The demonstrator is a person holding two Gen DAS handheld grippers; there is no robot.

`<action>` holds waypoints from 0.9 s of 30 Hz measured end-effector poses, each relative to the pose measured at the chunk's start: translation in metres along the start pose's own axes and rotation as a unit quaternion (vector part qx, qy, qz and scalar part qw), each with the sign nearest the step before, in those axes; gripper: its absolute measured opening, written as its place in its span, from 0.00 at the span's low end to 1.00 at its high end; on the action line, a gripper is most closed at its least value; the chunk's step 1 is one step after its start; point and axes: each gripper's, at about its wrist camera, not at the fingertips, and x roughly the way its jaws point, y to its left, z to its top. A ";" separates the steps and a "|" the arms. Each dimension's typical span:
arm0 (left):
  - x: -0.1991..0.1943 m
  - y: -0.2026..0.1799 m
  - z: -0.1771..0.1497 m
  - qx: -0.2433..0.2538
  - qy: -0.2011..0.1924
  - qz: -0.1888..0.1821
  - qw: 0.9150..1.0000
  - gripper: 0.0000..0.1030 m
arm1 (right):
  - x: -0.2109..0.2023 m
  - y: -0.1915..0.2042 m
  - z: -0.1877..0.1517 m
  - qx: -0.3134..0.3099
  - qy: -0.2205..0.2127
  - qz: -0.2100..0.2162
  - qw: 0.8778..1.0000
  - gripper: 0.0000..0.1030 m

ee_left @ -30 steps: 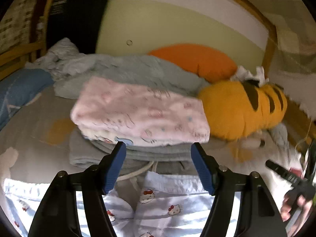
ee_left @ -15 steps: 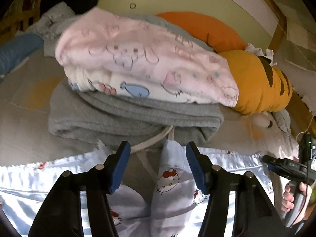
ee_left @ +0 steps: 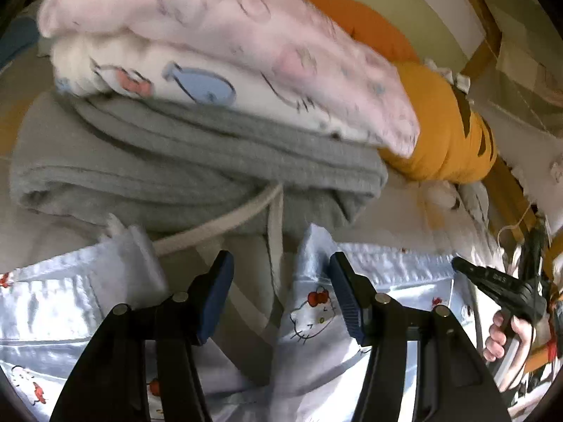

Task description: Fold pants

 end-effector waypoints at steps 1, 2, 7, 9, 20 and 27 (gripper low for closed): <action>0.003 -0.002 0.000 0.004 0.004 0.002 1.000 0.37 | 0.003 -0.003 0.000 0.006 0.008 0.004 1.000 0.03; 0.007 -0.005 -0.001 0.009 0.009 0.004 1.000 0.16 | 0.005 -0.007 0.000 0.012 0.013 0.008 1.000 0.03; 0.004 -0.014 0.002 0.025 -0.024 0.013 0.999 0.03 | 0.003 -0.009 0.002 0.019 0.011 0.024 0.999 0.03; -0.005 -0.016 0.006 0.025 -0.056 0.023 0.998 0.03 | -0.003 -0.006 0.001 0.015 -0.004 0.039 0.999 0.03; 0.024 -0.001 0.014 0.016 -0.033 0.054 0.998 0.04 | 0.015 0.012 -0.001 -0.029 -0.007 0.007 1.000 0.03; 0.016 -0.007 0.012 0.030 -0.051 0.068 0.996 0.19 | 0.014 0.022 -0.003 -0.060 -0.019 -0.040 0.997 0.04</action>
